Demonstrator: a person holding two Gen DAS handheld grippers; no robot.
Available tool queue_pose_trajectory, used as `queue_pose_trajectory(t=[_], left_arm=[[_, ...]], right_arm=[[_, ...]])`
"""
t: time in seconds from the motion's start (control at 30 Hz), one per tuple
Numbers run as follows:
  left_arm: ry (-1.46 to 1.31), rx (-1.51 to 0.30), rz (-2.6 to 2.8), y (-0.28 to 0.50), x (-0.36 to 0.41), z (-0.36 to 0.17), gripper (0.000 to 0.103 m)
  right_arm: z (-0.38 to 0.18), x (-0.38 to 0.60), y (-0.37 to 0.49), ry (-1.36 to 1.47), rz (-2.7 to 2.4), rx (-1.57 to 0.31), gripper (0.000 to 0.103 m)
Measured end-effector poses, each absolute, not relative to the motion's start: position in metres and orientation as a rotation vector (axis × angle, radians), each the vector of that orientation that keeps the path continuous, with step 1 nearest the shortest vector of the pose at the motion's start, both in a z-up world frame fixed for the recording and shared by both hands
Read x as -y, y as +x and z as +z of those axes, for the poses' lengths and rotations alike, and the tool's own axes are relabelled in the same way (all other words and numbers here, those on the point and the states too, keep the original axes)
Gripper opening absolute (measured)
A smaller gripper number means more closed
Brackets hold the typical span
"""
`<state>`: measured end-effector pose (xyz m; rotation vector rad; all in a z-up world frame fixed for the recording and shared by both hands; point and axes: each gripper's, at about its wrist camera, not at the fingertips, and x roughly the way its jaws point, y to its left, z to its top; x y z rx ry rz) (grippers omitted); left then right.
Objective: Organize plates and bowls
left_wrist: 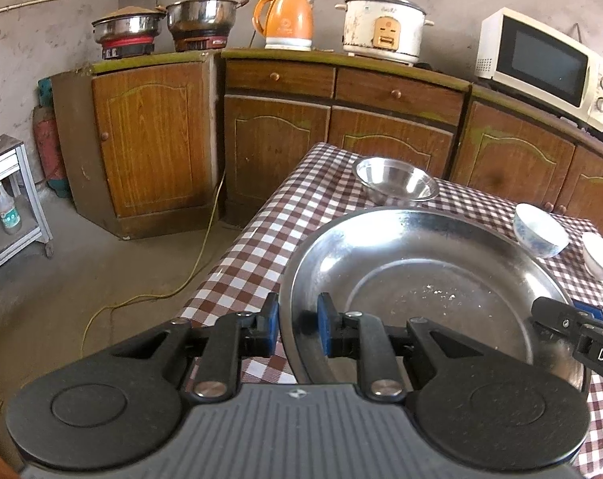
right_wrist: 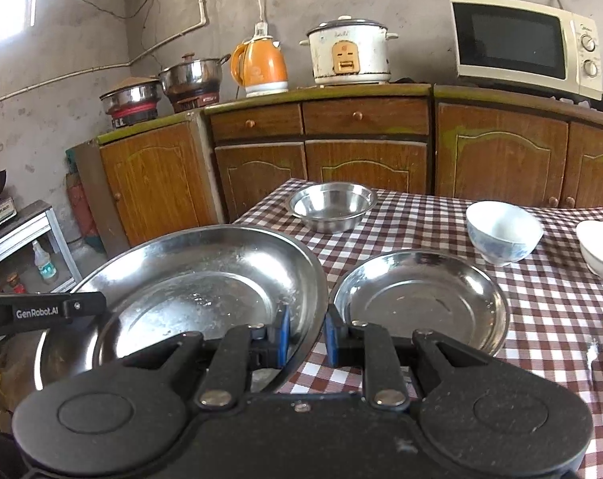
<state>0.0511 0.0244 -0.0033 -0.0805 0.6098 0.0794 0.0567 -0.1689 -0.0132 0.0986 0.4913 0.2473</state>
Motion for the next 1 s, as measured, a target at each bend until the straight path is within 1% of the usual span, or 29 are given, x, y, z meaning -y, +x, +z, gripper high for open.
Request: queue_pose_trajectory(t=[1.0], left_arm=[[-0.064,-0.564,-0.014,0.02,0.015,0.014,0.021]], right_arm=[[0.014,0.215,-0.008,0.147,0.172,-0.423,0.024]])
